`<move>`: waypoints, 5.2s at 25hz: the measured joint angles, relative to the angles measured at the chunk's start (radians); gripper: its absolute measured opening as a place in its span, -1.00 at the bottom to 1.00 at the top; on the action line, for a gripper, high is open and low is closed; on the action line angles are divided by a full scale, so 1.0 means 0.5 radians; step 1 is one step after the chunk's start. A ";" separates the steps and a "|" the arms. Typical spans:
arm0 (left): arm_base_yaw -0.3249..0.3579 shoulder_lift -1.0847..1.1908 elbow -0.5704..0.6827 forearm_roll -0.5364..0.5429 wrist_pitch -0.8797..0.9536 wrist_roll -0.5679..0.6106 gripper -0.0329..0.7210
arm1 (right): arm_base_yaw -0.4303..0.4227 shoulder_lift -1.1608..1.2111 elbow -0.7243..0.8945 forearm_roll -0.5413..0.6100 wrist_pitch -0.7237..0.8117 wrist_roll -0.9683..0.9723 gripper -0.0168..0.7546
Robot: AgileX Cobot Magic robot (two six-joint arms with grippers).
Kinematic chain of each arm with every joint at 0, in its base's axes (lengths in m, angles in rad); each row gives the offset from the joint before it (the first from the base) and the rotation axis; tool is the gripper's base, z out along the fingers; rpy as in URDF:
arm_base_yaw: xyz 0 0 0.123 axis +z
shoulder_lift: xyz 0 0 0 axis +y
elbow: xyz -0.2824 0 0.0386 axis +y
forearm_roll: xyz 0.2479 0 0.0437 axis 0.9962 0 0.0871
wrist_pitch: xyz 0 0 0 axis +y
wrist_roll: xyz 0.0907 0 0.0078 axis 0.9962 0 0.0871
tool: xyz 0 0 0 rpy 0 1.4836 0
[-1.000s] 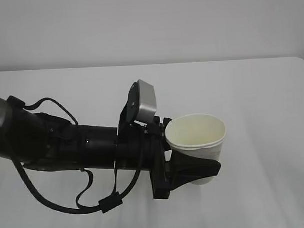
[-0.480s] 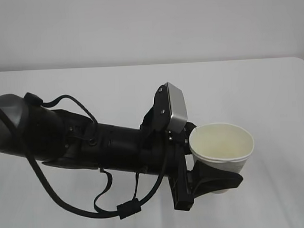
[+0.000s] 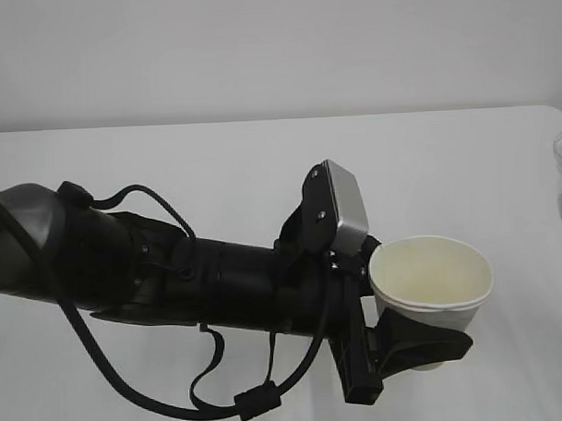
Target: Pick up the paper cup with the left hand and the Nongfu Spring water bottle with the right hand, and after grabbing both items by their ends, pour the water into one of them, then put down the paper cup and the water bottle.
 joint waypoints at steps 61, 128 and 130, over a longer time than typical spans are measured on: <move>-0.088 0.000 0.000 -0.042 0.049 0.000 0.32 | 0.000 0.000 -0.105 -1.202 -0.069 -0.012 0.13; -0.129 0.000 0.000 -0.049 0.049 -0.007 0.32 | 0.000 0.000 -0.168 -1.432 -0.096 -0.080 0.13; -0.129 0.000 0.000 -0.046 0.049 -0.007 0.32 | 0.000 0.000 -0.168 -1.433 -0.096 -0.083 0.13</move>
